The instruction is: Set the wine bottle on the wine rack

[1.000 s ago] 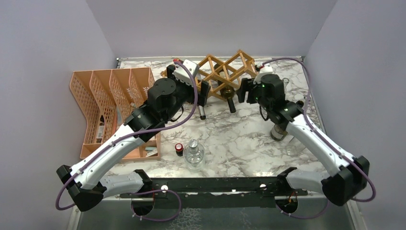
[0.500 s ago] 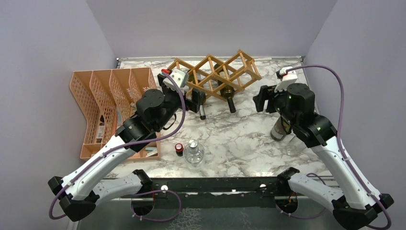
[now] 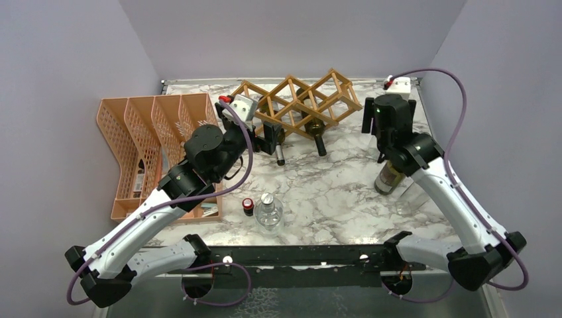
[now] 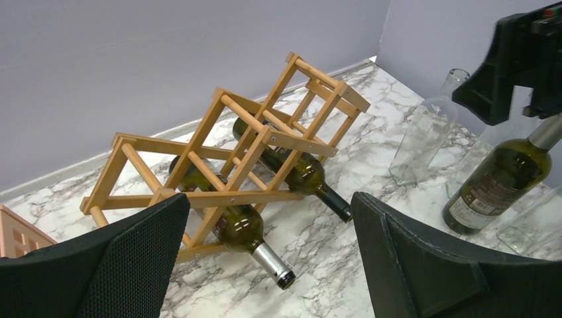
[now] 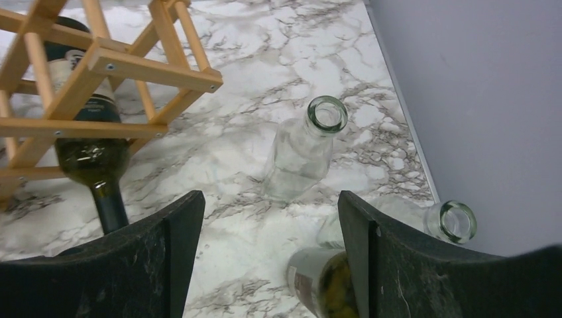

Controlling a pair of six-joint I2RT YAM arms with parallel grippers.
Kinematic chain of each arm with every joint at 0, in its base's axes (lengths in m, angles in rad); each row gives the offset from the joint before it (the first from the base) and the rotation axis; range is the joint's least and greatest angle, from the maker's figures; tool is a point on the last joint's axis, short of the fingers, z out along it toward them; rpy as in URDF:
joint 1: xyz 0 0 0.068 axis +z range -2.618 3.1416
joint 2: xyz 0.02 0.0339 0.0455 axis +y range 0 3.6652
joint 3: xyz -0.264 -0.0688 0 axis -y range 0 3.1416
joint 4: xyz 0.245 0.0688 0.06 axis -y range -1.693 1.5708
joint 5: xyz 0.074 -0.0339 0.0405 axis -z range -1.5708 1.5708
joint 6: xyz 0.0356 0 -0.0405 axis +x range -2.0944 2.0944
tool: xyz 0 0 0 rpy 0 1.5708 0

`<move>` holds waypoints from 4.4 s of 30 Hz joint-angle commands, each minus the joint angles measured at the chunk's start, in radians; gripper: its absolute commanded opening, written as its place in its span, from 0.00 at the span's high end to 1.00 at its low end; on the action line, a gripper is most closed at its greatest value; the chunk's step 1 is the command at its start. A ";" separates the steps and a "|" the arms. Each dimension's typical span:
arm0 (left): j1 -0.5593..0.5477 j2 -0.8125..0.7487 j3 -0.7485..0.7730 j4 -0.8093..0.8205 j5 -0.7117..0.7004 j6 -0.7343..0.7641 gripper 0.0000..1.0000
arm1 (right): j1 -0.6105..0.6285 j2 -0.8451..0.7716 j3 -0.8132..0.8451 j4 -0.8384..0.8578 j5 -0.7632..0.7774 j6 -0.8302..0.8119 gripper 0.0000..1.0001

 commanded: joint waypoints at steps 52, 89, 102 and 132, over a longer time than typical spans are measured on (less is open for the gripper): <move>-0.003 0.140 -0.111 0.294 0.364 -0.006 0.01 | -0.294 -0.091 0.070 0.022 -0.814 -0.007 0.99; -0.043 0.418 -0.135 0.496 0.648 0.112 0.44 | -0.294 -0.159 0.060 0.191 -1.326 0.239 0.99; -0.044 0.414 -0.088 0.510 0.428 0.454 1.00 | -0.294 -0.188 0.104 -0.006 -1.112 0.065 0.30; -0.078 0.423 -0.002 0.508 0.636 1.569 1.00 | -0.295 -0.217 -0.044 -0.025 -1.364 -0.134 0.19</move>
